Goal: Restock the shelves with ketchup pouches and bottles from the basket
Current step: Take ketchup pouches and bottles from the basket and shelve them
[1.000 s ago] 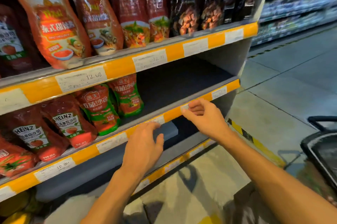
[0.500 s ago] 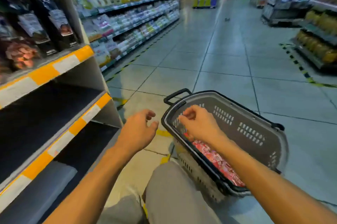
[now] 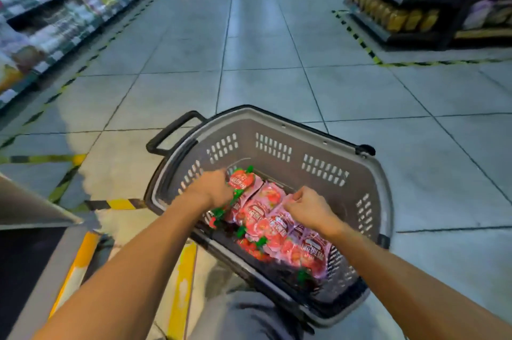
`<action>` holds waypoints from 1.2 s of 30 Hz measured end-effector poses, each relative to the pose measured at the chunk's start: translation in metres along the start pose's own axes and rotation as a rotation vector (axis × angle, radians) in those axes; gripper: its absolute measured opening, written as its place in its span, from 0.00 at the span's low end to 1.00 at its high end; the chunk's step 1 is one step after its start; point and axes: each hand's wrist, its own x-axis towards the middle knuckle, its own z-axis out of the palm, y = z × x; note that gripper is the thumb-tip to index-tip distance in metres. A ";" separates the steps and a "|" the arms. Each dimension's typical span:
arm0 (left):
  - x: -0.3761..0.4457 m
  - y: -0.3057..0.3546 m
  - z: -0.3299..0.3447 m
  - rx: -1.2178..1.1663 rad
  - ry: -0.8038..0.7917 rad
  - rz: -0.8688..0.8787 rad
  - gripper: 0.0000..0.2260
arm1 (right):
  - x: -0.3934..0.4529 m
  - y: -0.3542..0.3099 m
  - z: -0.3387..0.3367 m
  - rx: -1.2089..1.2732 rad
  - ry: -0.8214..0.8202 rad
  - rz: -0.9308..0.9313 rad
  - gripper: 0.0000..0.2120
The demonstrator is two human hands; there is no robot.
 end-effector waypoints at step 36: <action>0.079 -0.033 -0.039 -0.523 -0.235 -0.111 0.14 | 0.180 -0.004 0.153 0.507 -0.065 0.259 0.27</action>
